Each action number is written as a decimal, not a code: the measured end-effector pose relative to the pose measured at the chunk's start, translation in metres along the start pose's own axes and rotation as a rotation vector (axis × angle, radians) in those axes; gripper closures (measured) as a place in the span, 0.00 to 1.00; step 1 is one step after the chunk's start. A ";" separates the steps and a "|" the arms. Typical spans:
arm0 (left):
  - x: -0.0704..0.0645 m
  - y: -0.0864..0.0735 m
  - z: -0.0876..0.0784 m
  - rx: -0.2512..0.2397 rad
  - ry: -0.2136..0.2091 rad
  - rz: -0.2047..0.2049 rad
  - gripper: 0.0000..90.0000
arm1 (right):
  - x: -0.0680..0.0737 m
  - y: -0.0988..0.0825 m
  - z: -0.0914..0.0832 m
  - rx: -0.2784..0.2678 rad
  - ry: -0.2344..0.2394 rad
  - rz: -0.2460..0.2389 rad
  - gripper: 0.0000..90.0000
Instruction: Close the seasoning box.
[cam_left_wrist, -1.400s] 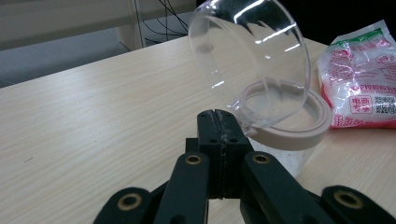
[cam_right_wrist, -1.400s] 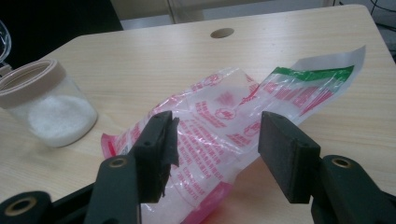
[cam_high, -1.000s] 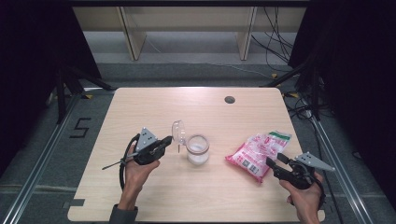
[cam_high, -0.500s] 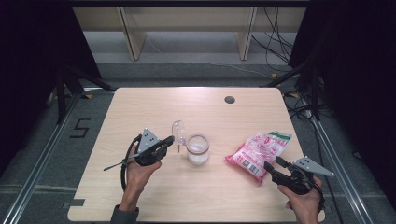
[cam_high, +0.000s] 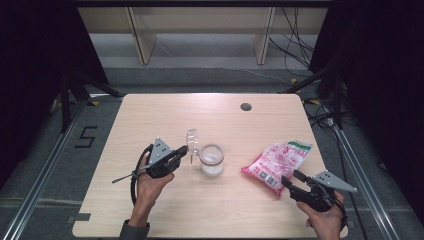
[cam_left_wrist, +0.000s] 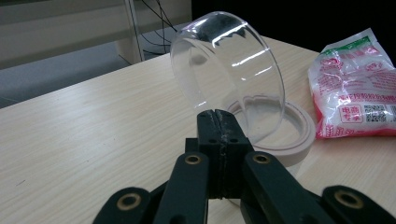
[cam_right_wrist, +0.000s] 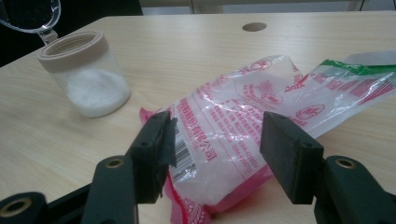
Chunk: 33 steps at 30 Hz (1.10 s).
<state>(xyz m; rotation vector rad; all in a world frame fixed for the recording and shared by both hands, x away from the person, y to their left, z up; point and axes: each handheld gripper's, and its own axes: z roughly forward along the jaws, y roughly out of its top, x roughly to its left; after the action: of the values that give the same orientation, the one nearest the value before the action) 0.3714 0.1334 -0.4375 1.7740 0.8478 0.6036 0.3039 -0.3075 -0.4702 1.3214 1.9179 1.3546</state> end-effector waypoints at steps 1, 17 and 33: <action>-0.001 0.000 0.000 -0.002 -0.002 -0.008 0.99 | 0.001 0.000 0.000 0.003 0.000 0.002 0.49; -0.005 0.000 0.004 -0.009 -0.025 -0.010 0.99 | 0.005 -0.003 0.000 0.004 0.019 0.001 0.49; -0.018 0.002 0.007 -0.005 -0.069 0.016 0.95 | 0.006 -0.004 -0.001 0.009 0.034 -0.011 0.49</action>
<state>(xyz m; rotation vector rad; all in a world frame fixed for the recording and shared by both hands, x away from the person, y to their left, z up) 0.3657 0.1149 -0.4381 1.7885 0.7844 0.5510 0.2993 -0.3032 -0.4726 1.2979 1.9533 1.3723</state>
